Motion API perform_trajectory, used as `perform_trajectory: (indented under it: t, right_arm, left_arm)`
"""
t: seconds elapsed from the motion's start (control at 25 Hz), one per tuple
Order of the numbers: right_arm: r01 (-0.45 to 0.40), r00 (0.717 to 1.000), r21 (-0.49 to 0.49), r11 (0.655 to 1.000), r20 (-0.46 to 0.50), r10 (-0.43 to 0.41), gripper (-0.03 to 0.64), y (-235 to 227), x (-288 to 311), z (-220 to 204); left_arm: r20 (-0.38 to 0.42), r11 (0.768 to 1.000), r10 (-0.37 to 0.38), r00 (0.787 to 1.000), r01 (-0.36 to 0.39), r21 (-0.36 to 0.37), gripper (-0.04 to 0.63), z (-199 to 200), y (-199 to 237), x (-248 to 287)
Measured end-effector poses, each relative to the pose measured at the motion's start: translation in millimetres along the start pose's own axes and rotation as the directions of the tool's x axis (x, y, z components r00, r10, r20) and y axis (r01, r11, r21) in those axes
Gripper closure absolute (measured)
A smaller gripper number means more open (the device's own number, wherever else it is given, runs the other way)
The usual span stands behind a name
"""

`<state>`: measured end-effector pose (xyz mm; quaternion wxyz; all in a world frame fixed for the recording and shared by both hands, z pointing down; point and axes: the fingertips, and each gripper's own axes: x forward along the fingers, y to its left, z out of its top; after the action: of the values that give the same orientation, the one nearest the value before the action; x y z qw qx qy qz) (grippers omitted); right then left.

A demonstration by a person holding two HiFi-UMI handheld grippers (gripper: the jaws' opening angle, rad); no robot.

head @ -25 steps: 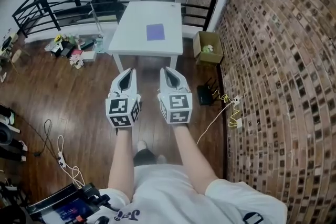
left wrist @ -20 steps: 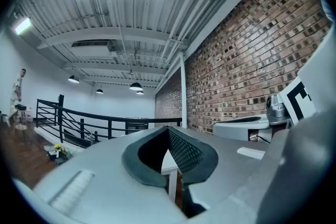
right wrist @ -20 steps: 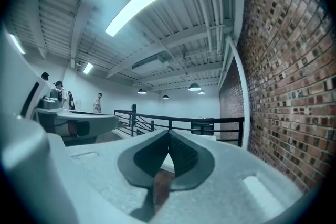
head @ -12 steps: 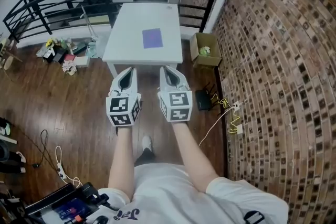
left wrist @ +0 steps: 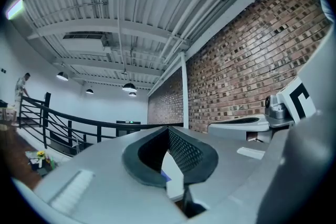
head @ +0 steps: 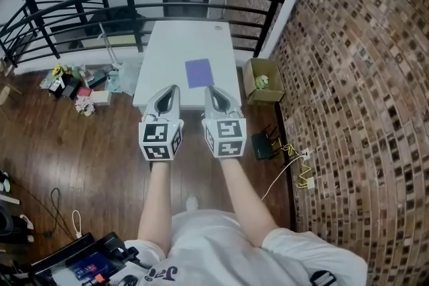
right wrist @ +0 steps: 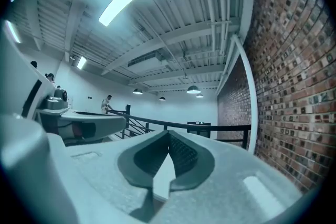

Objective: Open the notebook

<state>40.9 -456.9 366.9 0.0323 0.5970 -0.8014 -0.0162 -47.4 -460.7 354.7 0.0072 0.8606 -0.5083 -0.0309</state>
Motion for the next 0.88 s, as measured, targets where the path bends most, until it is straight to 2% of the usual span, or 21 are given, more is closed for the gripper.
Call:
perform_trajectory:
  t: [0.28, 0.56, 0.88]
  right_arm:
    - [0.037, 0.998, -0.01, 0.999, -0.048, -0.037, 0.629, -12, 53, -23]
    - [0.013, 0.998, -0.006, 1.0, -0.057, -0.013, 0.629, -12, 73, -30]
    - [-0.013, 0.999, 0.015, 1.0, -0.043, 0.013, 0.629, -43, 148, -30]
  left_arm:
    - [-0.041, 0.999, -0.043, 0.998, 0.042, -0.027, 0.578, -28, 28, 47]
    - [-0.049, 0.999, -0.021, 0.999, 0.019, -0.037, 0.578, -35, 43, 62]
    - [-0.046, 1.0, 0.003, 0.999, -0.003, -0.018, 0.578, -39, 74, 132]
